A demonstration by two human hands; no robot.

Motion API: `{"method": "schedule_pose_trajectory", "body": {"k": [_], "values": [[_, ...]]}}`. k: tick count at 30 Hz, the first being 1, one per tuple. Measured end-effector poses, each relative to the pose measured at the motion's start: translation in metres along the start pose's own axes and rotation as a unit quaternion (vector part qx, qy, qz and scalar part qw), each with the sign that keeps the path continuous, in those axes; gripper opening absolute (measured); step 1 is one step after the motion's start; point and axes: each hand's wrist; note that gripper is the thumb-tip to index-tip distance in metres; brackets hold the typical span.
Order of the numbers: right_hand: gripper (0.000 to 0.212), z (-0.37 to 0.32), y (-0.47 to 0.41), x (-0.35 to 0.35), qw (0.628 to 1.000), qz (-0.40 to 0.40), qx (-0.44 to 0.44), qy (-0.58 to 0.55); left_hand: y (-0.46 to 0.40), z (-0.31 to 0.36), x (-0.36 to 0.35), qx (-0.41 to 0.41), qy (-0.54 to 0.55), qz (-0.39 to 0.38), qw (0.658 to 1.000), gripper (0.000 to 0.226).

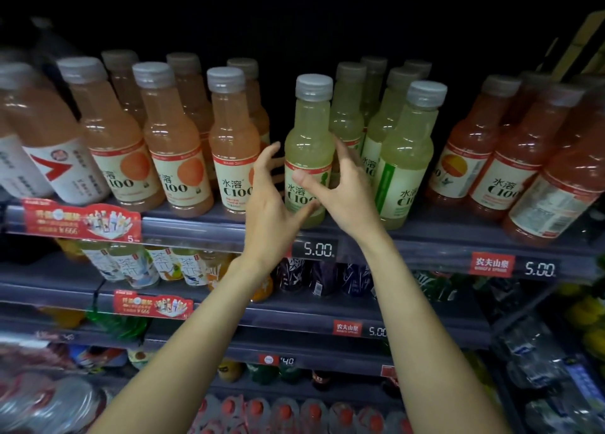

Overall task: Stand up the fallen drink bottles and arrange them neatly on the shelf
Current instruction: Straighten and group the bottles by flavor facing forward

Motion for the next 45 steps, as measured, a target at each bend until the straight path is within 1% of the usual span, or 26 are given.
{"method": "schedule_pose_trajectory", "body": {"k": [2,4,8,10,11,12,13,14,15,16,17,18,21,22,23,25,27,29,31,33,35,37,40,42,45], "values": [[0.075,0.002,-0.002,-0.002,1.000,0.002,-0.005,-0.010,0.002,0.004,-0.002,-0.012,-0.062,0.019,0.998,0.100],[0.073,0.001,-0.001,-0.003,0.999,-0.007,-0.005,-0.033,0.001,0.007,0.000,-0.016,-0.102,0.026,0.994,0.100],[0.067,0.002,-0.002,0.000,0.997,-0.046,0.003,-0.054,-0.006,0.008,0.003,-0.016,-0.110,-0.001,0.994,0.098],[0.061,0.003,-0.001,0.003,0.998,-0.055,0.013,-0.032,-0.010,0.008,0.003,0.001,-0.107,-0.008,0.994,0.098],[0.056,0.005,-0.002,0.005,0.999,-0.030,0.032,0.019,-0.010,0.008,0.003,0.004,-0.104,-0.007,0.995,0.099],[0.049,0.004,-0.003,0.009,0.994,0.018,0.059,0.096,-0.010,0.008,0.003,0.003,-0.103,-0.005,0.995,0.099],[0.043,0.004,-0.005,0.013,0.978,0.073,0.085,0.173,-0.010,0.008,0.003,0.002,-0.104,-0.003,0.995,0.099],[0.041,0.002,-0.008,0.017,0.959,0.121,0.105,0.233,-0.009,0.007,0.003,0.004,-0.107,0.000,0.994,0.100],[0.043,-0.001,-0.011,0.019,0.945,0.152,0.106,0.268,-0.009,0.008,0.004,0.007,-0.111,0.002,0.994,0.100],[0.048,-0.004,-0.016,0.022,0.938,0.166,0.094,0.290,-0.008,0.008,0.004,0.008,-0.114,0.003,0.993,0.100],[0.052,-0.007,-0.021,0.023,0.935,0.163,0.075,0.306,-0.008,0.009,0.003,0.011,-0.115,0.005,0.993,0.100],[0.056,-0.010,-0.026,0.024,0.937,0.141,0.053,0.316,-0.008,0.010,0.003,0.014,-0.115,0.006,0.993,0.100],[0.067,-0.018,-0.044,0.026,0.948,0.009,-0.021,0.318,-0.008,0.011,0.004,0.021,-0.114,0.006,0.993,0.101],[0.070,-0.018,-0.049,0.026,0.946,-0.028,-0.041,0.320,-0.008,0.011,0.004,0.021,-0.114,0.005,0.993,0.101],[0.073,-0.017,-0.055,0.025,0.943,-0.049,-0.053,0.326,-0.008,0.011,0.005,0.021,-0.112,0.004,0.993,0.101],[0.071,-0.015,-0.062,0.024,0.937,-0.053,-0.050,0.341,-0.008,0.010,0.006,0.018,-0.112,0.005,0.994,0.101],[0.060,-0.014,-0.063,0.024,0.934,-0.036,-0.022,0.354,-0.008,0.010,0.007,0.016,-0.112,0.008,0.994,0.102],[0.051,-0.012,-0.063,0.025,0.941,-0.038,-0.003,0.337,-0.008,0.010,0.007,0.014,-0.109,0.005,0.994,0.102],[0.046,-0.010,-0.062,0.027,0.959,-0.039,0.013,0.280,-0.008,0.009,0.007,0.017,-0.108,0.003,0.994,0.102],[0.036,-0.009,-0.060,0.028,0.980,-0.009,0.017,0.196,-0.008,0.008,0.007,0.015,-0.114,0.003,0.993,0.102],[0.030,-0.009,-0.061,0.027,0.989,0.035,-0.001,0.145,-0.008,0.008,0.007,0.012,-0.120,0.004,0.993,0.101],[0.037,-0.010,-0.068,0.025,0.991,0.053,-0.036,0.114,-0.008,0.008,0.006,0.011,-0.122,0.006,0.992,0.101],[0.050,-0.011,-0.078,0.022,0.994,0.039,-0.073,0.065,-0.007,0.008,0.006,0.014,-0.122,0.006,0.992,0.101],[0.050,-0.010,-0.081,0.020,0.996,0.026,-0.071,0.056,-0.007,0.008,0.006,0.016,-0.122,0.004,0.992,0.101],[0.044,-0.008,-0.083,0.018,0.998,0.005,-0.053,0.027,-0.006,0.009,0.005,0.016,-0.120,0.001,0.993,0.101]]}}
Point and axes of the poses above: each hand's wrist, its own y-axis away from the middle knuckle, its own x-axis out of the back of the hand, z = x × y, and after that the axes turned 14 degrees about y, right-handed
